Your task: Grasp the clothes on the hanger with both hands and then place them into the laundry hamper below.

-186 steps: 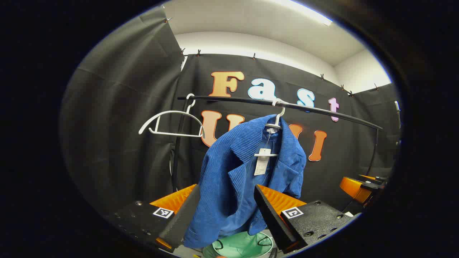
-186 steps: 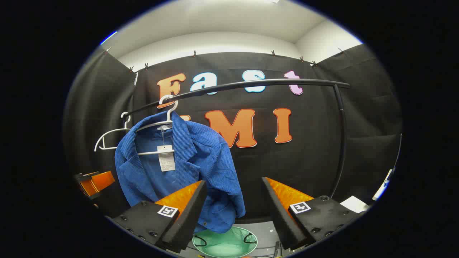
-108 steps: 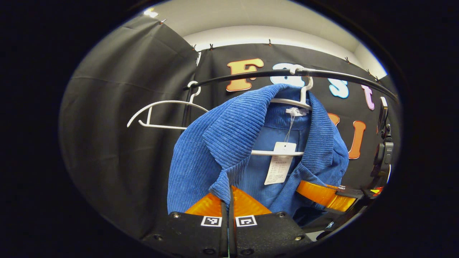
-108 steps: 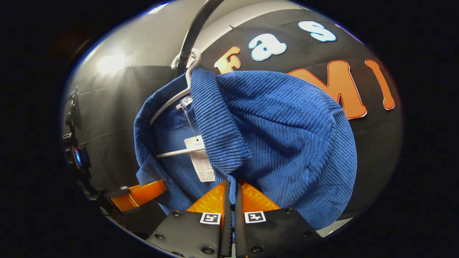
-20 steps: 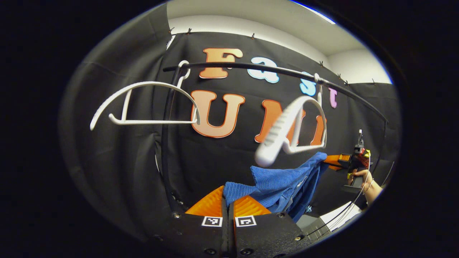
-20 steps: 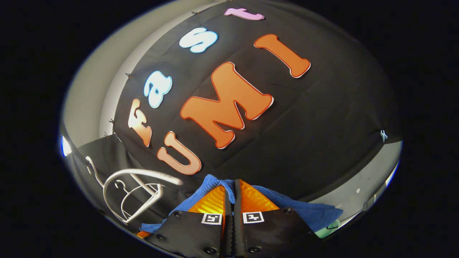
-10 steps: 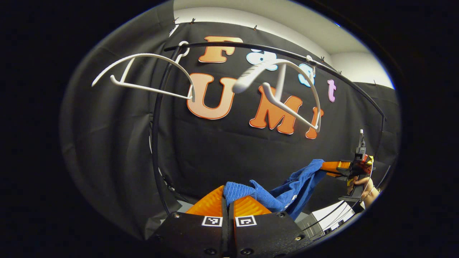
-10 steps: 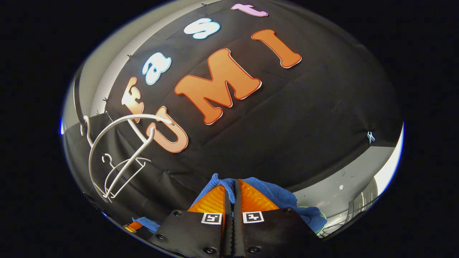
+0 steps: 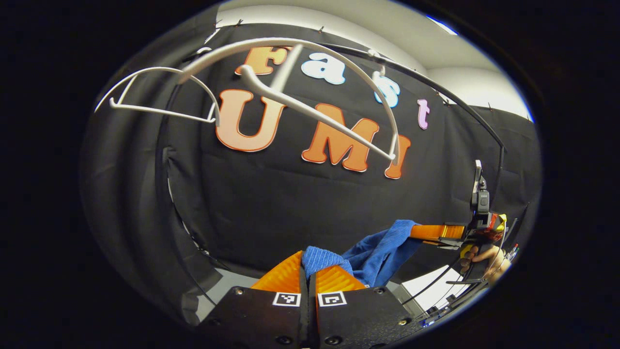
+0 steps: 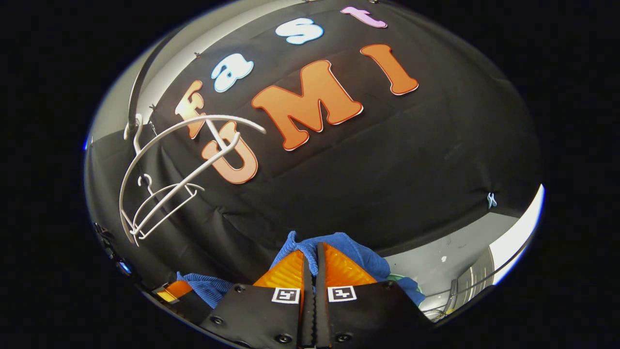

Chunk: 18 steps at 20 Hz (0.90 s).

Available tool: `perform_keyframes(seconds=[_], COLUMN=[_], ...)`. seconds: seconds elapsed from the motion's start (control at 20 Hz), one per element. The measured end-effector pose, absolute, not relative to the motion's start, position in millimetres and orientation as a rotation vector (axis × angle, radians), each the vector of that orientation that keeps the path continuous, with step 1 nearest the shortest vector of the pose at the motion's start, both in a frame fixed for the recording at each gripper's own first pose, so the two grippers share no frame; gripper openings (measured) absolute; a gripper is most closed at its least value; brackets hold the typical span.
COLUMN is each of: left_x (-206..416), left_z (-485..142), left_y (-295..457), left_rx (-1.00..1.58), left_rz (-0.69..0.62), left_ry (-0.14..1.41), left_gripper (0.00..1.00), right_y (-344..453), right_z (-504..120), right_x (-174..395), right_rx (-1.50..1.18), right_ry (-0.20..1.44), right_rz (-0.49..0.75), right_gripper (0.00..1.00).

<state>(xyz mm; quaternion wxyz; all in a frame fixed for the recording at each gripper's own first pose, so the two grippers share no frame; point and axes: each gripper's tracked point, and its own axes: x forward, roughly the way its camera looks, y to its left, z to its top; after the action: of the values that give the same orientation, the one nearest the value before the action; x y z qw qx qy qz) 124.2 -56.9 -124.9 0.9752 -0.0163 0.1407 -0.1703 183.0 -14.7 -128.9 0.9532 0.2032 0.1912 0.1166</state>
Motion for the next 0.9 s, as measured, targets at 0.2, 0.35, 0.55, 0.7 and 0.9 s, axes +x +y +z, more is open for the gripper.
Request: perform_keyframes(seconds=[0.2,0.35,0.55,0.7,0.9], left_x=[124,126,132,138,145], left_z=[-129,-130,-139,-145,-164], left_y=[-92,-118,-143,-162,-183], left_rx=[-0.031,-0.046,-0.054,-0.064,-0.058], left_rz=[-0.369,-0.382,-0.371,-0.368,-0.361], left_ry=[0.296,0.299,0.319,0.336,0.364], left_gripper=[0.0,0.0,0.0,0.0,0.0], right_y=[-21,-30,-42,-51,-62], right_z=[-133,-134,-139,-147,-158], right_x=[172,166,159,158,159], right_rx=[0.391,0.38,0.373,0.364,0.325], right_ry=[0.405,0.414,0.429,0.446,0.463], right_rz=[0.243,0.248,0.256,0.253,0.245], right_gripper=[0.08,0.08,0.08,0.08,0.08])
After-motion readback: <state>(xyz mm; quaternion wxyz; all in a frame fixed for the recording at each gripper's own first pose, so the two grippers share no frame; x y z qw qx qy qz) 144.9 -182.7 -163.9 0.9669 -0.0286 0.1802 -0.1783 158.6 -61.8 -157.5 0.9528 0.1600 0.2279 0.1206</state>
